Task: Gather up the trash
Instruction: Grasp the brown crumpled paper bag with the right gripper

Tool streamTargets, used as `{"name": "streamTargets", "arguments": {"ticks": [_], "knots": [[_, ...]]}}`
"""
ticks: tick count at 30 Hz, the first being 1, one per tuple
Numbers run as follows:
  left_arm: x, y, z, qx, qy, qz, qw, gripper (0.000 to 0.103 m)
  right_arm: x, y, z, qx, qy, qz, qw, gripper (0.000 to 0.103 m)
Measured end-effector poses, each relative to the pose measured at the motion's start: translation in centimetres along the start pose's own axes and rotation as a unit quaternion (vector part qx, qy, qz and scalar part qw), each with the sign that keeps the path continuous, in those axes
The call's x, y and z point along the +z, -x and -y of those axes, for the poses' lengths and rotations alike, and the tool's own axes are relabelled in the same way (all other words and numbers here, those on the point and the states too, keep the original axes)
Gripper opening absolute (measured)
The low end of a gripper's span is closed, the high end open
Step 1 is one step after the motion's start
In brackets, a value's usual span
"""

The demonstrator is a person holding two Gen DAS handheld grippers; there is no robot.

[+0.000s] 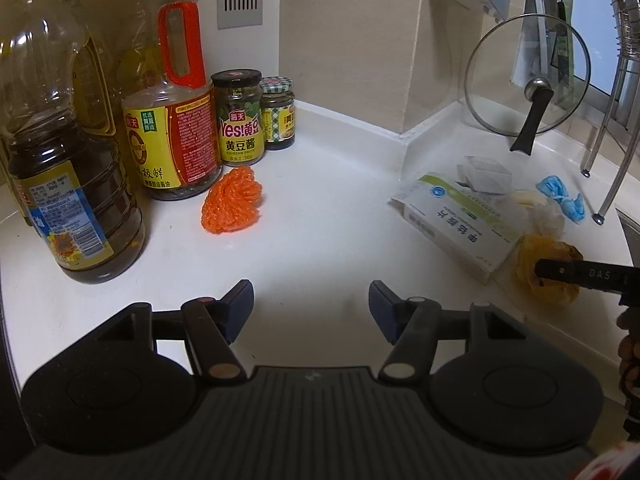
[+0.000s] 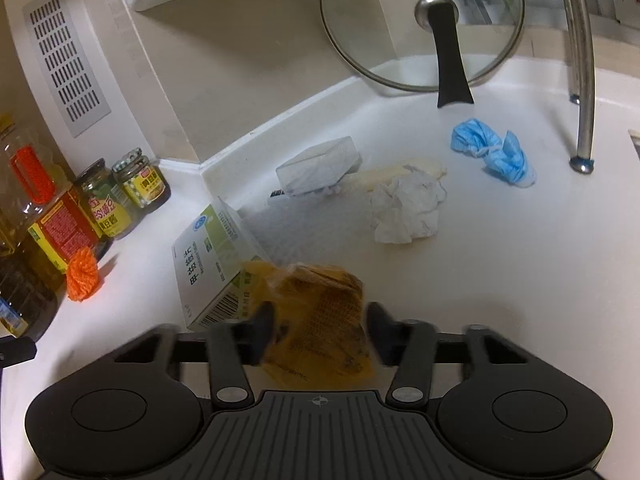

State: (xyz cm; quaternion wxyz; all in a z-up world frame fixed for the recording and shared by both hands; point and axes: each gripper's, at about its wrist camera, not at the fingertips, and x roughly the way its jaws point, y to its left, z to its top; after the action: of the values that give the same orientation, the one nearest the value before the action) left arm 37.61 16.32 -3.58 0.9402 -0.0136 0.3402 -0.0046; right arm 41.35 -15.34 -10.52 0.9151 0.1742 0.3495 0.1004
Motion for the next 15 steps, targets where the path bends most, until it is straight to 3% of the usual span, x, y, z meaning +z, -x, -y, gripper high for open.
{"name": "streamTargets", "arguments": {"ticks": [2, 5, 15], "knots": [[0.2, -0.5, -0.3, 0.0, 0.0, 0.0, 1.0, 0.06, 0.0, 0.1, 0.1, 0.006, -0.006, 0.004, 1.0, 0.035], [0.7, -1.3, -0.7, 0.004, -0.005, 0.004, 1.0, 0.059, 0.3, 0.5, 0.0, 0.004, -0.006, 0.012, 1.0, 0.029], [3.9, -4.7, -2.4, 0.033, -0.017, 0.019, 0.9991, 0.056, 3.3, 2.4, -0.4, 0.002, -0.031, 0.072, 0.997, 0.028]]}}
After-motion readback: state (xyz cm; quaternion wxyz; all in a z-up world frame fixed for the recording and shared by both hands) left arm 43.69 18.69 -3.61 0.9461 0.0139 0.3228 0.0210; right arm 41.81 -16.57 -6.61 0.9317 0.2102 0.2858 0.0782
